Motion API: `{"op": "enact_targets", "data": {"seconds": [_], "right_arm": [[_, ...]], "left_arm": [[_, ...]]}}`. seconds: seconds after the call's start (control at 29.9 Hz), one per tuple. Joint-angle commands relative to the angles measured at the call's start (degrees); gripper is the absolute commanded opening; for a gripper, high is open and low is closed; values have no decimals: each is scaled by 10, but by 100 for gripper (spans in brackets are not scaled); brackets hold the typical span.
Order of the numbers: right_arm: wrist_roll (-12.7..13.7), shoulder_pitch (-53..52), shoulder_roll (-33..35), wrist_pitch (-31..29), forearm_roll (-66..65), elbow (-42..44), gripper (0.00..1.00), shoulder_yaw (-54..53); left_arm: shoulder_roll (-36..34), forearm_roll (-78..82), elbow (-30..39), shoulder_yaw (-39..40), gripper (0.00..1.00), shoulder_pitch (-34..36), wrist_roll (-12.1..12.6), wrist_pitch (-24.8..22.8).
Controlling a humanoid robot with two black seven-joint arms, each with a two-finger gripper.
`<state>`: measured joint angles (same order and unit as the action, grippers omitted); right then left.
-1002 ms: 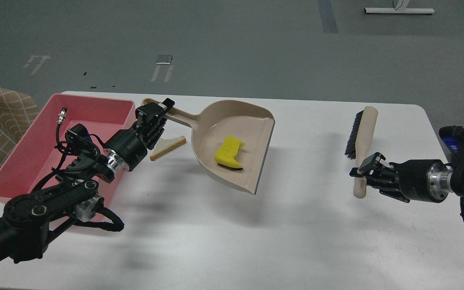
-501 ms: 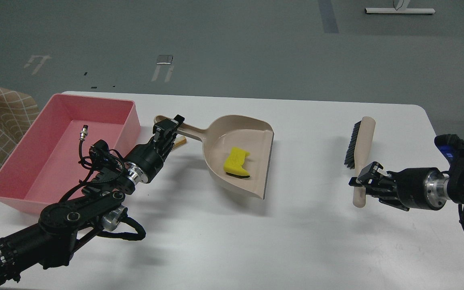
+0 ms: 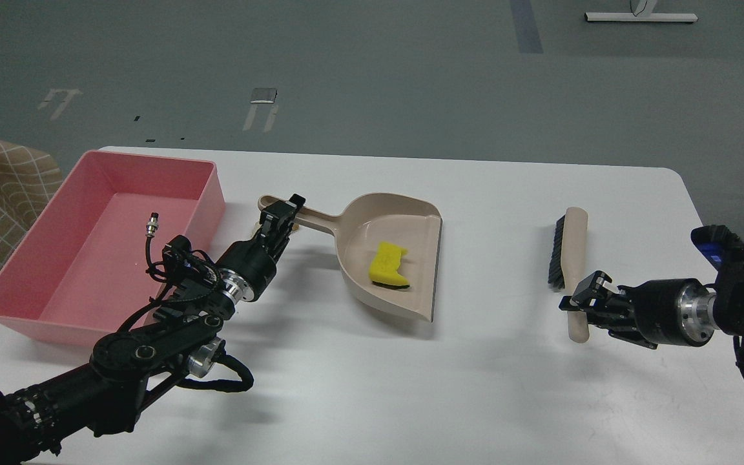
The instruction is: Sweep and dump garbage into bin
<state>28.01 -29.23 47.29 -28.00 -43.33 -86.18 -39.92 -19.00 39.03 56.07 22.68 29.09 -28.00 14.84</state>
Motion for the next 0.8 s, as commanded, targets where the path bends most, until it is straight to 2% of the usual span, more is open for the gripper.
{"op": "enact_targets", "data": {"seconds": [0.0,0.03,0.07,0.1,0.13,0.4,0.57,0.77], "right_arm": [[0,-2,-1,0,-1,2,66,-1],[0,-2,-1,0,0,2,77,-1],[0,-2,-1,0,0,2,82,-1],[0,-3,-1,0,0,2,91,-2],[0,-3,0,0,0,2,93,-4],[0,-24,11,0,1,0,98,-7],[0,-38,19,0,2,-2,98,-9],[0,-43,25,0,5,-7,98,-59]], "left_arm": [[1,-1,0,1,0,-2,0,12],[1,-2,1,3,21,-3,0,18],[2,-4,2,4,39,-3,0,21],[3,-8,4,6,81,-4,0,26],[5,-11,4,8,96,-3,0,27],[6,-11,33,2,98,-7,0,26],[6,-11,48,1,98,-11,0,27],[2,-11,56,-2,98,-18,0,33]]}}
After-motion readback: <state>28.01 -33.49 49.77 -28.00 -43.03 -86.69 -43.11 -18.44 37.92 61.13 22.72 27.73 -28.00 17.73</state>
